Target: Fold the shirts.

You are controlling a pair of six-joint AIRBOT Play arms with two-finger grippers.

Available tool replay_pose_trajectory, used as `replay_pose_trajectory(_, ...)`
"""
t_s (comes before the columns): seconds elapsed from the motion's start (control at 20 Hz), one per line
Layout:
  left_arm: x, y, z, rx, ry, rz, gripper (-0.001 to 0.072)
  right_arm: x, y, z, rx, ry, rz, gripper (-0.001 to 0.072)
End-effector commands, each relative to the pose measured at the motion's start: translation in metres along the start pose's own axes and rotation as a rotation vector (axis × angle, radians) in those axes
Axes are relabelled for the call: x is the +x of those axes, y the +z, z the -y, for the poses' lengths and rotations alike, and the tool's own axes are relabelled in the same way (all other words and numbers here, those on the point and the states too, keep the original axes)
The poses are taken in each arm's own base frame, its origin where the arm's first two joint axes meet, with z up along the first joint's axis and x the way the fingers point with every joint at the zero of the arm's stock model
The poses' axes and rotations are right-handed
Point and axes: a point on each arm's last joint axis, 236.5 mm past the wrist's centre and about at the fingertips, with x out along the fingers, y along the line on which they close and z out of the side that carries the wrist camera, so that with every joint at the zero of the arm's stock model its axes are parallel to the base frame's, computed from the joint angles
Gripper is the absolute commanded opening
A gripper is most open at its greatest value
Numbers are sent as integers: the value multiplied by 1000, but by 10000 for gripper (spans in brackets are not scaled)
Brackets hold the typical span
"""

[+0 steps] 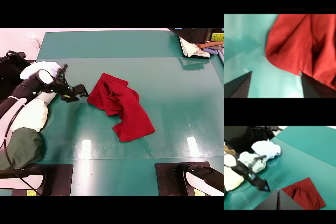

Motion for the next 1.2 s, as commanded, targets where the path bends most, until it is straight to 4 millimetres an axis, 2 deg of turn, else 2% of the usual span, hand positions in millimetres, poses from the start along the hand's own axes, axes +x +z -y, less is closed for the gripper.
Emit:
replay_pose_trajectory(0.0,36,-8,7,-142,-120,-21,698,0,-1,0,1,1,-4,15)
replay_pose_trajectory(0.2,45,-2,14,-141,-133,10,696,0,-2,0,1,2,-8,15)
replay_pose_trajectory(0.25,44,3,15,-153,-140,33,535,0,-4,0,0,2,-17,15)
replay_pose_trajectory(0.35,41,14,18,-134,-143,67,96,0,-24,6,-8,-21,-99,15)
replay_pose_trajectory(0.4,37,19,23,-119,-151,77,26,1,-42,12,20,-38,-153,15)
replay_pose_trajectory(0.45,32,25,30,-105,-164,91,25,1,-65,23,54,-75,-209,15)
replay_pose_trajectory(0.55,17,42,46,-49,-183,122,25,1,-126,58,171,-183,-338,15)
replay_pose_trajectory(0.7,-4,55,58,96,-145,128,25,-18,-251,118,464,-356,-539,35)
replay_pose_trajectory(0.75,-9,58,58,135,-121,129,25,-26,-292,130,572,-382,-589,236)
replay_pose_trajectory(0.8,-13,60,57,165,-102,129,25,-32,-333,136,701,-391,-640,483)
replay_pose_trajectory(0.85,-15,61,57,178,-94,128,25,-34,-370,134,833,-373,-686,532)
replay_pose_trajectory(0.9,-16,62,58,183,-92,128,25,-32,-399,127,910,-328,-733,526)
replay_pose_trajectory(1.0,-15,62,58,183,-91,128,25,-17,-436,112,1000,-235,-782,463)
replay_pose_trajectory(1.05,-15,62,58,183,-91,128,25,-6,-448,107,1011,-204,-789,439)
replay_pose_trajectory(1.15,-15,61,57,183,-91,122,25,18,-459,102,1002,-181,-802,439)
